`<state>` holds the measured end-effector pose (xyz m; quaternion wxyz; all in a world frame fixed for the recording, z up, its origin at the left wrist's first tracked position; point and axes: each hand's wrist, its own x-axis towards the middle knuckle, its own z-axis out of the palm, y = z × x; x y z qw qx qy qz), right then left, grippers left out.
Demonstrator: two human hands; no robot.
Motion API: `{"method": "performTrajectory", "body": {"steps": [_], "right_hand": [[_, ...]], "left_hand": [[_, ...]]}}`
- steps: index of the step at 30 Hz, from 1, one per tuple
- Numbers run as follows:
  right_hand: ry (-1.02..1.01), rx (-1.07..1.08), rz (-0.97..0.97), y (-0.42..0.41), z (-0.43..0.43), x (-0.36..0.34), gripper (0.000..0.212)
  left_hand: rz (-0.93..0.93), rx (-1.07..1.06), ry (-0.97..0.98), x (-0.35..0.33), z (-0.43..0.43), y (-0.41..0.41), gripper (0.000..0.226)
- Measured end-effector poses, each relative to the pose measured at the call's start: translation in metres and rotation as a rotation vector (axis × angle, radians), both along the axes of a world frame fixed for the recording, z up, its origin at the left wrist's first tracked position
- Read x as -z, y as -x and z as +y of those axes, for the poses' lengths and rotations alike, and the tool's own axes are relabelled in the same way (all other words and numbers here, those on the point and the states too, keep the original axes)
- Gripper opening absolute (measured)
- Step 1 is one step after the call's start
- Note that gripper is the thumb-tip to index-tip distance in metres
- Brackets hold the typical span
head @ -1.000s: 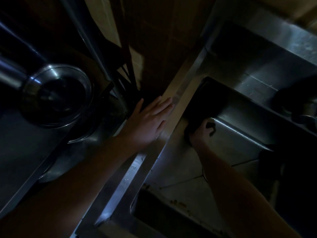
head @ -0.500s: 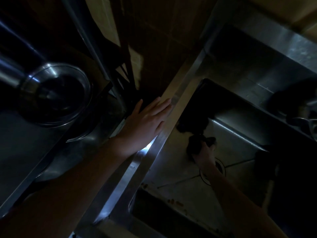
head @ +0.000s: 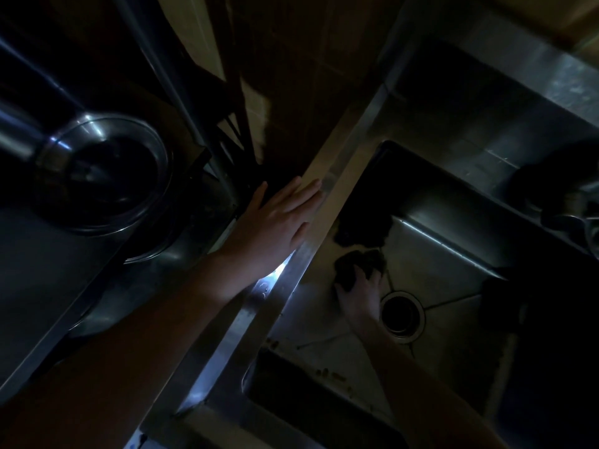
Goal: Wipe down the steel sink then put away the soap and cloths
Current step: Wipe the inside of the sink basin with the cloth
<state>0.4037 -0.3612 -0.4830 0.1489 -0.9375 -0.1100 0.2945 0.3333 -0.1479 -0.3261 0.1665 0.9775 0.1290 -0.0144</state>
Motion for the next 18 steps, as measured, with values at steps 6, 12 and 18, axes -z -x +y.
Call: {"method": "performTrajectory", "body": {"steps": [6, 12, 18], "right_hand": [[0.071, -0.526, 0.057, 0.049, -0.008, 0.006, 0.042], [0.103, -0.940, 0.127, 0.061, -0.036, 0.011, 0.040], [0.000, -0.550, -0.045, 0.030, -0.009, 0.007, 0.052]], "left_hand": [[0.006, 0.002, -0.006, -0.002, -0.002, 0.000, 0.051], [-0.007, 0.005, -0.024, 0.001, -0.001, 0.002, 0.050], [-0.038, 0.014, -0.022, 0.003, 0.000, 0.002, 0.050]]}}
